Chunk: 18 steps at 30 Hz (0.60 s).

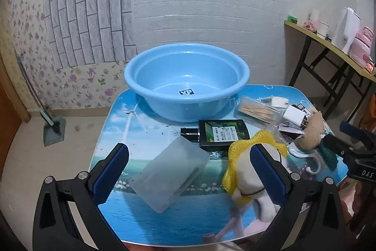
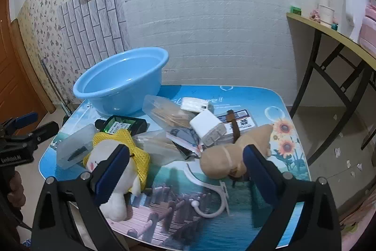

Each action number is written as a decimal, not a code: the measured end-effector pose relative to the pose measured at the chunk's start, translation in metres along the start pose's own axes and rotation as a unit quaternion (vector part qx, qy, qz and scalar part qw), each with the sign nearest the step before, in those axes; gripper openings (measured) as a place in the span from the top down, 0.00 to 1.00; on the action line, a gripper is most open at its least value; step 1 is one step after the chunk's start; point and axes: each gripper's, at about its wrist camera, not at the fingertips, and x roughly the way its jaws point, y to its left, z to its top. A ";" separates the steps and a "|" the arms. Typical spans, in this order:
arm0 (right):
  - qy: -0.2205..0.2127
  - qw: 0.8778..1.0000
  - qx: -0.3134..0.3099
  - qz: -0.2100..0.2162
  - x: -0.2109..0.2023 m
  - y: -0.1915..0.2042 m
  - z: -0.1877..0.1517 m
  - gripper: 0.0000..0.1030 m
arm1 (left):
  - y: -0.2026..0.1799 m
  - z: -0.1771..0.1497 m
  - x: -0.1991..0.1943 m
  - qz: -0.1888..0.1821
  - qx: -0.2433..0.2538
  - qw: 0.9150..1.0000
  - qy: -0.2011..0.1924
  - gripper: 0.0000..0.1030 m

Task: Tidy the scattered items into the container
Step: 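Approach the frosted plastic box with the left gripper and grasp it while the right gripper grasps the white hook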

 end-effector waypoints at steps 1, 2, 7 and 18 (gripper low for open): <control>0.001 1.000 0.001 0.001 0.000 -0.002 -0.002 0.04 | -0.001 -0.001 0.001 -0.002 0.001 1.000 0.001 0.00; 0.004 1.000 0.005 0.005 0.000 -0.006 -0.005 0.04 | -0.001 -0.003 0.002 -0.006 0.002 1.000 0.003 0.00; 0.015 1.000 0.013 0.009 0.003 -0.018 -0.018 0.06 | -0.005 -0.013 0.006 -0.007 0.010 1.000 0.014 0.00; 0.046 0.999 0.011 0.007 0.009 -0.035 -0.045 0.19 | 0.014 -0.031 0.026 0.042 0.015 0.998 0.048 0.00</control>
